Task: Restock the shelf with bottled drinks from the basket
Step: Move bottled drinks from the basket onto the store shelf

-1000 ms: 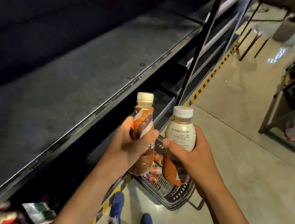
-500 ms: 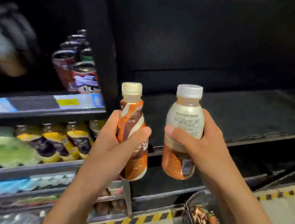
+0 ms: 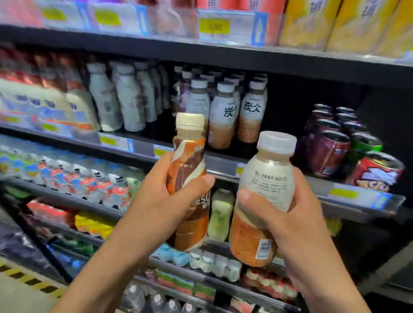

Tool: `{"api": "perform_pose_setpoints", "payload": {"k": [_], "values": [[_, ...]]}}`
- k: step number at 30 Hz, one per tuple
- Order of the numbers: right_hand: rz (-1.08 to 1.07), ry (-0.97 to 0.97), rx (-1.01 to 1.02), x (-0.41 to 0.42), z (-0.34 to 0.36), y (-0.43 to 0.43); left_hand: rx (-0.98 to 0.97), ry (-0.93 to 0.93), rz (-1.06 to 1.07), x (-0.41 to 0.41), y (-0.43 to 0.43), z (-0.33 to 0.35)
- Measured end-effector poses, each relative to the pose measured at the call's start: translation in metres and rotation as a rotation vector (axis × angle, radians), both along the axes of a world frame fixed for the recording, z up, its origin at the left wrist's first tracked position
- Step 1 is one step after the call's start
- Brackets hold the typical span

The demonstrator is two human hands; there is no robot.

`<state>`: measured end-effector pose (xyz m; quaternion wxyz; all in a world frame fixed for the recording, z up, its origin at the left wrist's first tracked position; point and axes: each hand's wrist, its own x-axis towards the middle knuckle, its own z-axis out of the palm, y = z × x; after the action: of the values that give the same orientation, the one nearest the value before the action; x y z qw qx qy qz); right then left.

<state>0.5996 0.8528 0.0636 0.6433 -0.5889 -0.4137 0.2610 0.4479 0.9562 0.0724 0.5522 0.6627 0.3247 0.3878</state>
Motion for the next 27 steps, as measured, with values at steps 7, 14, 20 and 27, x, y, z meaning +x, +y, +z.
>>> {"api": "perform_pose_setpoints", "payload": {"k": [7,14,20,27], "values": [[-0.049,-0.026,-0.004,-0.024,0.015,0.046,-0.038,-0.014,-0.027,-0.034,0.069,0.005],[-0.161,-0.13,0.04,-0.009,0.024,0.088,0.005,-0.079,-0.046,-0.02,0.124,0.01],[-0.269,-0.28,0.101,0.013,0.031,0.122,0.153,-0.087,0.03,-0.007,0.172,0.022],[-0.394,-0.239,0.103,0.035,0.023,0.153,0.275,-0.002,-0.112,0.0,0.21,0.017]]}}
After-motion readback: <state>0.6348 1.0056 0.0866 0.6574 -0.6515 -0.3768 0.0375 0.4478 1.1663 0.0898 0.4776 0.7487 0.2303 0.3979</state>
